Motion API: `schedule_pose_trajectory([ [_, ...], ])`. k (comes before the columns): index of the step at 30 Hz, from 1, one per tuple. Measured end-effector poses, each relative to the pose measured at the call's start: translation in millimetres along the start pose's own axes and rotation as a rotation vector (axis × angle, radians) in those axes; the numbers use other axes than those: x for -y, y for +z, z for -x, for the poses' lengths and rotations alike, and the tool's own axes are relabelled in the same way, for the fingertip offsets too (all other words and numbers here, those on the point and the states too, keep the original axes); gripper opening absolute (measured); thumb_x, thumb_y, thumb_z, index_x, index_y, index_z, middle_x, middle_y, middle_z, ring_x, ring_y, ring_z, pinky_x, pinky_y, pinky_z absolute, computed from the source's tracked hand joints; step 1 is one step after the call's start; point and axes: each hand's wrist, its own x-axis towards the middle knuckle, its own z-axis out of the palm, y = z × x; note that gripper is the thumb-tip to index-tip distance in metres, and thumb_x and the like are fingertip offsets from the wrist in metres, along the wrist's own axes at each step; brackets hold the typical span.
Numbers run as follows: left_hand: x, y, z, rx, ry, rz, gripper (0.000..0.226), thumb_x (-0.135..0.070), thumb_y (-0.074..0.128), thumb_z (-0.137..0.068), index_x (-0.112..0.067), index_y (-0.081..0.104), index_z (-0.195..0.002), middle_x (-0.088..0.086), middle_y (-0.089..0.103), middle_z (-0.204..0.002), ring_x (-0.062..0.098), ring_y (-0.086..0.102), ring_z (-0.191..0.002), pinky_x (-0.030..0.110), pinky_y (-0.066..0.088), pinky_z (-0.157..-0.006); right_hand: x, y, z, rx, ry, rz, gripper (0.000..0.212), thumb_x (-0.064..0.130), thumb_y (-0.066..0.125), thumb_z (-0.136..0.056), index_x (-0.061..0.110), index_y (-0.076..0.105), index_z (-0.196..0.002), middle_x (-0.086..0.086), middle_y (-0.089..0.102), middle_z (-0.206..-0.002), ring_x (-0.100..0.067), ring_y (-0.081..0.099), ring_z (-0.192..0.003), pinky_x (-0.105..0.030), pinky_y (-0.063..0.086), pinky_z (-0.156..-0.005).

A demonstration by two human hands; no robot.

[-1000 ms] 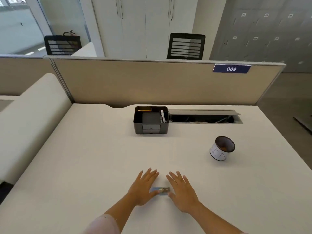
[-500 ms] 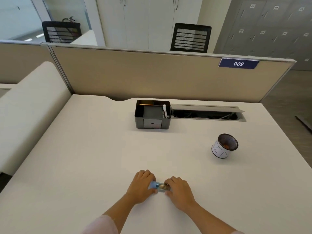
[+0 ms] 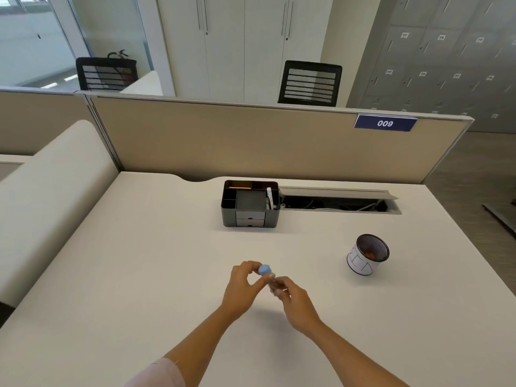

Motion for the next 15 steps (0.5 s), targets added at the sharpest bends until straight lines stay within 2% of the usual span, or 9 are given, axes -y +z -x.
schedule_pose_trajectory([
  [2,-15,4,-4,-0.042,-0.015,0.063,0.032,-0.060,0.064,-0.079,-0.042,0.062,-0.105,-0.021,0.062,-0.108,0.003,0.053,-0.108,0.016,0.040,-0.083,14,-4,-1,0.003,0.002,-0.120,0.026,0.010,0.041,-0.102,0.021,0.062,-0.112,-0.001,0.069,-0.101,-0.020,0.063,-0.092,-0.027,0.053,-0.081],
  [4,-29,7,-7,-0.071,-0.012,0.099,0.034,-0.056,0.066,-0.081,-0.036,0.065,-0.109,-0.019,0.064,-0.109,0.001,0.055,-0.108,0.017,0.041,-0.084,28,-8,0,0.016,0.012,-0.191,0.027,0.011,0.038,-0.103,0.021,0.062,-0.110,0.003,0.066,-0.097,-0.011,0.060,-0.082,-0.015,0.051,-0.068],
  [5,-35,7,-9,-0.079,-0.007,0.113,0.034,-0.055,0.066,-0.082,-0.036,0.066,-0.111,-0.019,0.065,-0.109,0.000,0.056,-0.109,0.018,0.041,-0.085,33,-10,0,0.026,0.019,-0.217,0.027,0.012,0.037,-0.103,0.021,0.062,-0.110,0.005,0.066,-0.097,-0.007,0.059,-0.078,-0.014,0.050,-0.064],
  [9,-55,9,-13,-0.061,0.032,0.130,0.034,-0.048,0.065,-0.087,-0.029,0.067,-0.115,-0.014,0.070,-0.109,0.003,0.060,-0.109,0.027,0.046,-0.091,48,-17,0,0.043,0.056,-0.329,0.027,0.021,0.036,-0.104,0.024,0.061,-0.115,0.002,0.068,-0.107,-0.009,0.062,-0.077,-0.025,0.048,-0.072],
  [12,-64,8,-16,-0.029,0.046,0.116,0.038,-0.047,0.063,-0.089,-0.023,0.067,-0.118,-0.010,0.071,-0.108,0.006,0.063,-0.106,0.034,0.051,-0.093,53,-22,1,0.042,0.047,-0.370,0.026,0.030,0.038,-0.104,0.031,0.060,-0.118,0.007,0.070,-0.111,-0.006,0.068,-0.080,-0.024,0.049,-0.073],
  [15,-70,3,-19,-0.030,0.085,0.046,0.041,-0.055,0.060,-0.087,-0.028,0.067,-0.117,-0.013,0.071,-0.107,0.005,0.062,-0.106,0.026,0.047,-0.087,57,-31,1,0.049,0.023,-0.325,0.024,0.042,0.041,-0.101,0.037,0.062,-0.113,0.016,0.072,-0.107,-0.006,0.071,-0.089,-0.026,0.049,-0.076],
])
